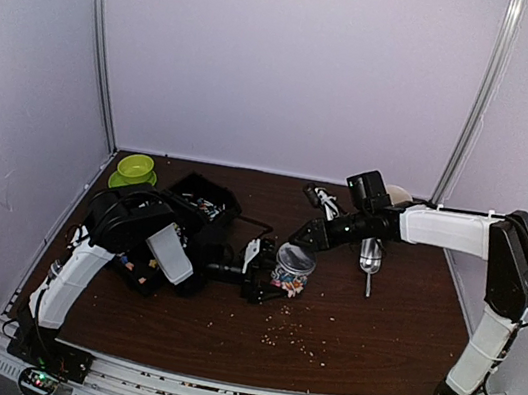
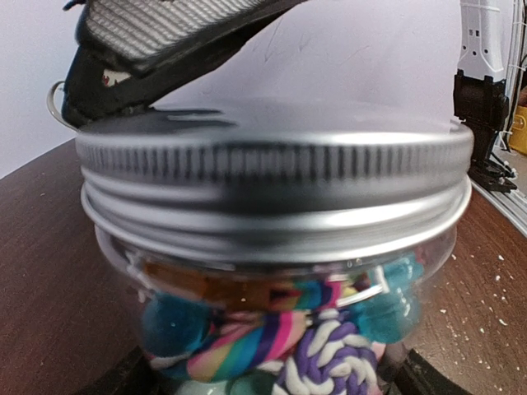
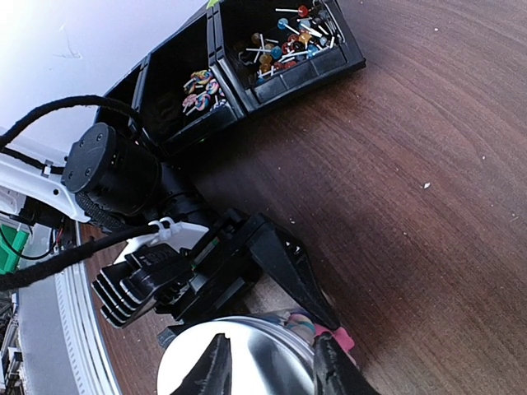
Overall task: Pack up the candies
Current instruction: Screw the box lid onto the packing bottle.
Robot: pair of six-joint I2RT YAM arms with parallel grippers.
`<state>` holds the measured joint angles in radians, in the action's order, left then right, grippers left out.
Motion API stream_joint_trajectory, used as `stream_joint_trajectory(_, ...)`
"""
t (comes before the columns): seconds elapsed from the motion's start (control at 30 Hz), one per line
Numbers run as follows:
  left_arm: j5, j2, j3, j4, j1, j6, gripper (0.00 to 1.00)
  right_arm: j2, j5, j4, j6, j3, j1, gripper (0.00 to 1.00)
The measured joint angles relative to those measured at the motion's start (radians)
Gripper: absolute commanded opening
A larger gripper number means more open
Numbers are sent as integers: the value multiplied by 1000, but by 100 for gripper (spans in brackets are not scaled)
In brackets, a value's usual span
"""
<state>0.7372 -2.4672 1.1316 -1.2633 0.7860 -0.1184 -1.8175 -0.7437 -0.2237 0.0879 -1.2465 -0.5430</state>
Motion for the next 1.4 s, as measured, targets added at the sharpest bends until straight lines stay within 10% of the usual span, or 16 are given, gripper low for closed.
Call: stream_joint_trajectory(1.4, 23, -4, 0, -9, 0, 4, 80, 243, 22, 58, 4, 305, 24, 14)
